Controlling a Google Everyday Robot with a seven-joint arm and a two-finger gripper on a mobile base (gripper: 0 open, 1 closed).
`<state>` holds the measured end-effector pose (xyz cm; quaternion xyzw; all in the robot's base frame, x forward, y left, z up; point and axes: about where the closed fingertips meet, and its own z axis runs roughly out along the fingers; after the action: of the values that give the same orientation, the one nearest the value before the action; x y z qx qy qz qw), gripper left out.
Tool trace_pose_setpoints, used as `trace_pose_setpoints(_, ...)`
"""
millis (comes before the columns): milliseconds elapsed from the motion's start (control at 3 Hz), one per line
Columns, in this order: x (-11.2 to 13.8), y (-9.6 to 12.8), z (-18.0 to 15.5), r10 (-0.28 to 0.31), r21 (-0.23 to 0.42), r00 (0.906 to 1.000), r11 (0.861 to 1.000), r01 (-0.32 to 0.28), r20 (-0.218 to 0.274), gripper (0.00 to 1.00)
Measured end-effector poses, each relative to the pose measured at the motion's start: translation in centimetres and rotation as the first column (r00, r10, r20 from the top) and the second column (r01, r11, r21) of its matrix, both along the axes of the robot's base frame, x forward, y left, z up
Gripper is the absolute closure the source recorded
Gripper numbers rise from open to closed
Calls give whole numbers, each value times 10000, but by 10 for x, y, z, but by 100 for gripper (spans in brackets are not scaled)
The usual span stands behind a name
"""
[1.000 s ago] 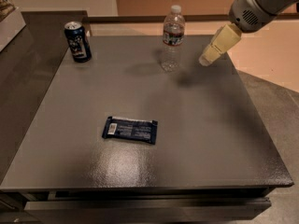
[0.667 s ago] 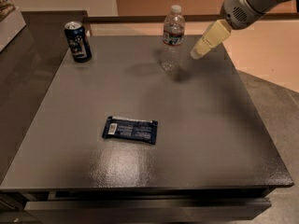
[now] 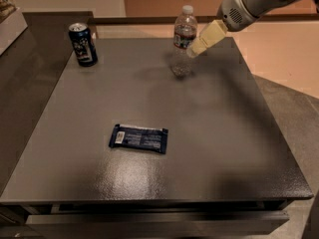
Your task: Move water bottle near rxbar blueberry
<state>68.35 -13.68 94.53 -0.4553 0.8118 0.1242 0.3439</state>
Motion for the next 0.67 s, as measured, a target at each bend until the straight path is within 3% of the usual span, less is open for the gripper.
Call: trace_pose_setpoints(667, 23, 25, -3, -37, 1013, 9997, 9949, 11, 254, 0)
